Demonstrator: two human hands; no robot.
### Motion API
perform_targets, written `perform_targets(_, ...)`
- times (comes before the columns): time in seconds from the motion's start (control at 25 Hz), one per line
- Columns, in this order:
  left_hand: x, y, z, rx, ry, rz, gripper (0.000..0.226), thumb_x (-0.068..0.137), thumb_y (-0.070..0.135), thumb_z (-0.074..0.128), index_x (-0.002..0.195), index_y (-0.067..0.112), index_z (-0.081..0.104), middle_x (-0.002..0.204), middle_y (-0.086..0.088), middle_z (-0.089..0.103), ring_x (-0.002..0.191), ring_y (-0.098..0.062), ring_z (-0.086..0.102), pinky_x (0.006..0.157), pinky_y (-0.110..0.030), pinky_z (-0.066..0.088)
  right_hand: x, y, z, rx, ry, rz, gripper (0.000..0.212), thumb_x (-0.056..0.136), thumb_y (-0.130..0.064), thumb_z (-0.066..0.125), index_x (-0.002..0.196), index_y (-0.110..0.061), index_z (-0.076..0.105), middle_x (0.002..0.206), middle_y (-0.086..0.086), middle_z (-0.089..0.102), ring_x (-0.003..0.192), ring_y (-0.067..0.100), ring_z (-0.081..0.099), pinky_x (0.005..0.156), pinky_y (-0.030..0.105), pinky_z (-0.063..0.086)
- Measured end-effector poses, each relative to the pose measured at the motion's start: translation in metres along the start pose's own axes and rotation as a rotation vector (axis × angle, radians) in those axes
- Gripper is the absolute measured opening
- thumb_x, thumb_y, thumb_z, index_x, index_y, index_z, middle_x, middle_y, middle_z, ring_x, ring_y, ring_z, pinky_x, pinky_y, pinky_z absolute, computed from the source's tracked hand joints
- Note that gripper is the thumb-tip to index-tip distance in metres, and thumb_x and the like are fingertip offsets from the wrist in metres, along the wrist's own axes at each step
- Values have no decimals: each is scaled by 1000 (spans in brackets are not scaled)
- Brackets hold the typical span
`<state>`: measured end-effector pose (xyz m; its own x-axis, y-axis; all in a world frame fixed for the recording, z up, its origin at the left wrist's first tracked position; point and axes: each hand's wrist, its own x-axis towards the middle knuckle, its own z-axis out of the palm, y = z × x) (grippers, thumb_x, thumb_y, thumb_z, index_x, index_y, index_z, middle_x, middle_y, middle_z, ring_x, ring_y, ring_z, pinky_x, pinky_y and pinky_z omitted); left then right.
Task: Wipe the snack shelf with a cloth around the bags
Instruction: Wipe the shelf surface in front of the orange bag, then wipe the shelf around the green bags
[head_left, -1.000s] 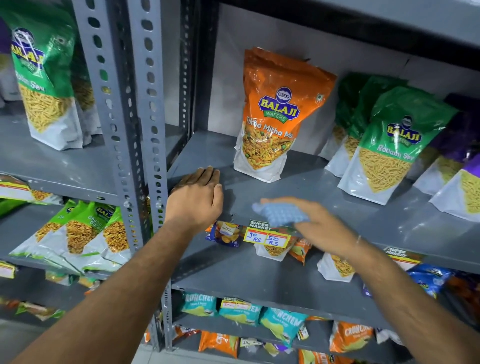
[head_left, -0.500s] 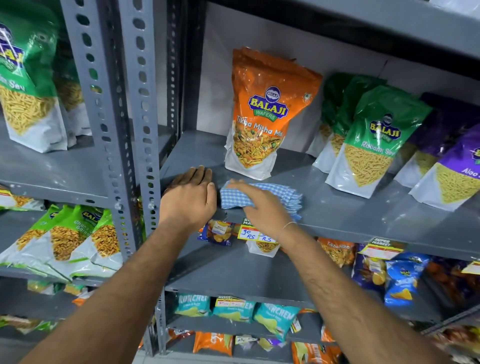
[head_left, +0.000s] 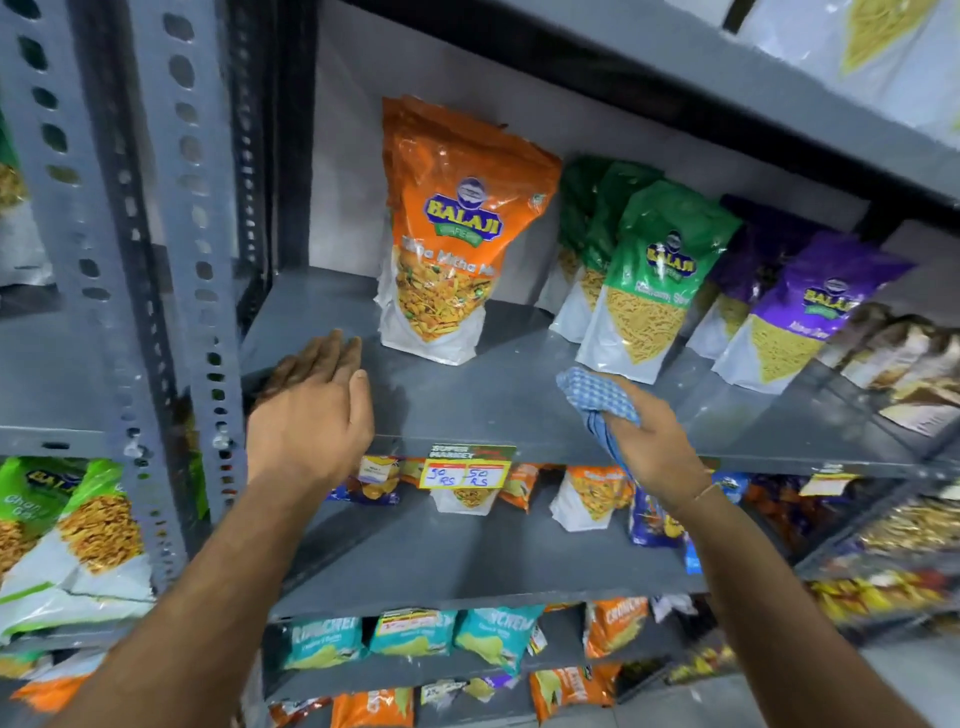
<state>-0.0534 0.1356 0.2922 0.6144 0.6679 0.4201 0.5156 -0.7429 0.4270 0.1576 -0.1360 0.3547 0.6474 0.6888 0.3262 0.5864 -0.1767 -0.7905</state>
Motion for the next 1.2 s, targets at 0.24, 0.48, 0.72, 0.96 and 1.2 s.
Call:
perform_targets(0.24,-18,132,47,-75,60,272,62,105,42,21,158,16,39,168,-7,35,158,-22,26,129,-47,20,-1,44,-75,-44,286,63,42,94,2,46,121,-25,63,117,-2,69,107,-1,64,103,25,47)
perform_targets(0.48,6,229,115,59,-131,267,71,102,52,7,165,21,18,175,5,12,161,-11,1,132,-40,1,22,104,-178,-49,353,130,42,96,-5,44,127,-25,63,121,-5,68,113,12,62,103,33,47)
perform_targets(0.72,12,245,138,233,-201,183,77,98,59,0,166,24,11,174,7,10,161,-12,3,132,-43,8,85,154,-237,-91,332,70,40,94,-1,45,123,-22,65,110,-6,67,96,4,57,80,5,42)
perform_targets(0.96,13,256,138,265,-263,129,75,97,57,5,165,29,18,173,10,14,161,-11,11,131,-37,13,200,197,-232,-315,316,86,38,89,-3,48,119,-16,66,110,9,70,103,28,63,76,21,42)
perform_targets(1.2,18,255,138,249,-246,136,71,98,57,8,163,33,24,171,12,20,159,-11,18,130,-38,18,294,262,-207,-669,21,149,49,87,-7,48,133,-22,56,128,16,67,115,37,64,95,39,52)
